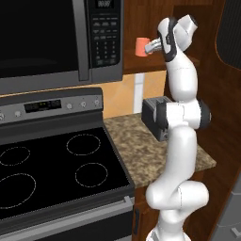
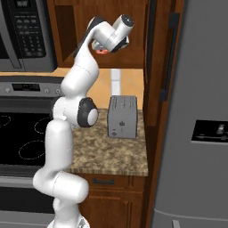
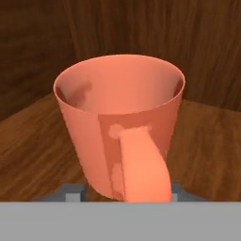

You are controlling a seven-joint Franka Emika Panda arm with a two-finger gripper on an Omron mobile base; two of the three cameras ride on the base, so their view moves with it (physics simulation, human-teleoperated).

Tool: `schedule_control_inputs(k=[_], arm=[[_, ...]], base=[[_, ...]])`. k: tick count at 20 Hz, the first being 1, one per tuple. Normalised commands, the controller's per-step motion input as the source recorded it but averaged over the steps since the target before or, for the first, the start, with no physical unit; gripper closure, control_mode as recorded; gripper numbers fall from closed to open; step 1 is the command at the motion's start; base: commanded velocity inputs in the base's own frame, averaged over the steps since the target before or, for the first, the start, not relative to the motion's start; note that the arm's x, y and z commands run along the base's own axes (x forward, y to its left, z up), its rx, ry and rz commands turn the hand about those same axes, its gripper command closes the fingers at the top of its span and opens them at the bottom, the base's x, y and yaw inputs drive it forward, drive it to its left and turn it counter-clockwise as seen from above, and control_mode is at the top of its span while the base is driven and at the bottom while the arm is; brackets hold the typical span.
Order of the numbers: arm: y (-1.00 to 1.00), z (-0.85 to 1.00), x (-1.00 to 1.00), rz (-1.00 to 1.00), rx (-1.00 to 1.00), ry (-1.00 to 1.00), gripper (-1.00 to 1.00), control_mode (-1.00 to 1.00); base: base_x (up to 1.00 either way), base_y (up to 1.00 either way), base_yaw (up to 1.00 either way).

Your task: Gather all objects into one cabinet and sort the glasses and bowls to opposite sides.

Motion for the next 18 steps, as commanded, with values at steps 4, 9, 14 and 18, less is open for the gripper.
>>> schedule_control_inputs(k=[4,9,14,18], arm=[[0.03,-0.05,0.00,0.00,0.00,-0.08,1.00,-1.00],[0.12,-0.01,-0.07,0.00,0.00,-0.11,1.00,-1.00],[0.52,-0.12,-0.07,-0.02,-0.02,-0.03,1.00,-1.00],[0.50,-0.05,-0.26,-0.04,-0.04,0.00,1.00,-1.00]], base=[[0.00,0.00,0.00],[0.00,0.00,0.00],[0.00,0.00,0.00],[0.00,0.00,0.00]])
